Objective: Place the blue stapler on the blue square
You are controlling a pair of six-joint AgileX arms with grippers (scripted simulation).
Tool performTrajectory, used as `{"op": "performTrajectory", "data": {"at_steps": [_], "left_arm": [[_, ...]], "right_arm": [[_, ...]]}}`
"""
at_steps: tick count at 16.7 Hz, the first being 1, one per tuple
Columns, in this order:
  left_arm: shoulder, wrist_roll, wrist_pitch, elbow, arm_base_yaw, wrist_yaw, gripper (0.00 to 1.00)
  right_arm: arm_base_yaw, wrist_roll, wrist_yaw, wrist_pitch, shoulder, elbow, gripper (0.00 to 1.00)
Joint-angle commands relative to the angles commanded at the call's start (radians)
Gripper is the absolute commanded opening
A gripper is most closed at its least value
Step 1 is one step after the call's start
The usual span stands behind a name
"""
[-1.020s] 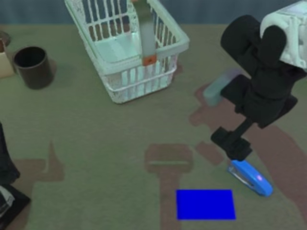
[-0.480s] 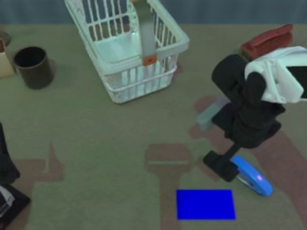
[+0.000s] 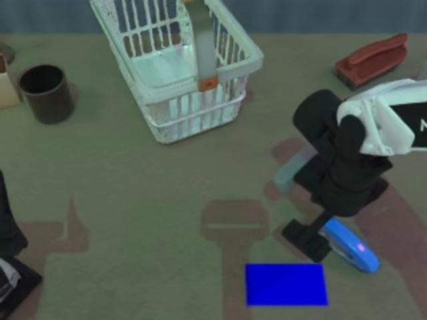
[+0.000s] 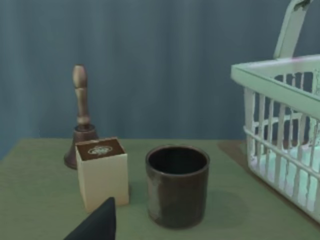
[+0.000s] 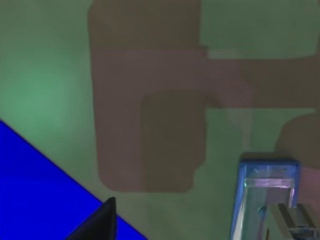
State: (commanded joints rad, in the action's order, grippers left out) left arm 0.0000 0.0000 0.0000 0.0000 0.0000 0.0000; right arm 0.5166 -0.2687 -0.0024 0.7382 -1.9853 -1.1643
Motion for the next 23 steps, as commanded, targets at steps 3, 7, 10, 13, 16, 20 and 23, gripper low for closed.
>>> {"op": "performTrajectory", "data": {"at_steps": [3,7,10,13,16,20,23], "left_arm": [[0.0,0.0,0.0,0.0,0.0,0.0,1.0],[0.0,0.0,0.0,0.0,0.0,0.0,1.0],[0.0,0.0,0.0,0.0,0.0,0.0,1.0],[0.0,0.0,0.0,0.0,0.0,0.0,1.0],[0.0,0.0,0.0,0.0,0.0,0.0,1.0],[0.0,0.0,0.0,0.0,0.0,0.0,1.0],[0.0,0.0,0.0,0.0,0.0,0.0,1.0]], "right_arm": [[0.0,0.0,0.0,0.0,0.0,0.0,0.7],[0.0,0.0,0.0,0.0,0.0,0.0,0.4],[0.0,0.0,0.0,0.0,0.0,0.0,0.17],[0.0,0.0,0.0,0.0,0.0,0.0,0.0],[0.0,0.0,0.0,0.0,0.0,0.0,0.0],[0.0,0.0,0.0,0.0,0.0,0.0,0.0],[-0.001,0.0,0.0,0.017,0.006,-0.014,0.0]]}}
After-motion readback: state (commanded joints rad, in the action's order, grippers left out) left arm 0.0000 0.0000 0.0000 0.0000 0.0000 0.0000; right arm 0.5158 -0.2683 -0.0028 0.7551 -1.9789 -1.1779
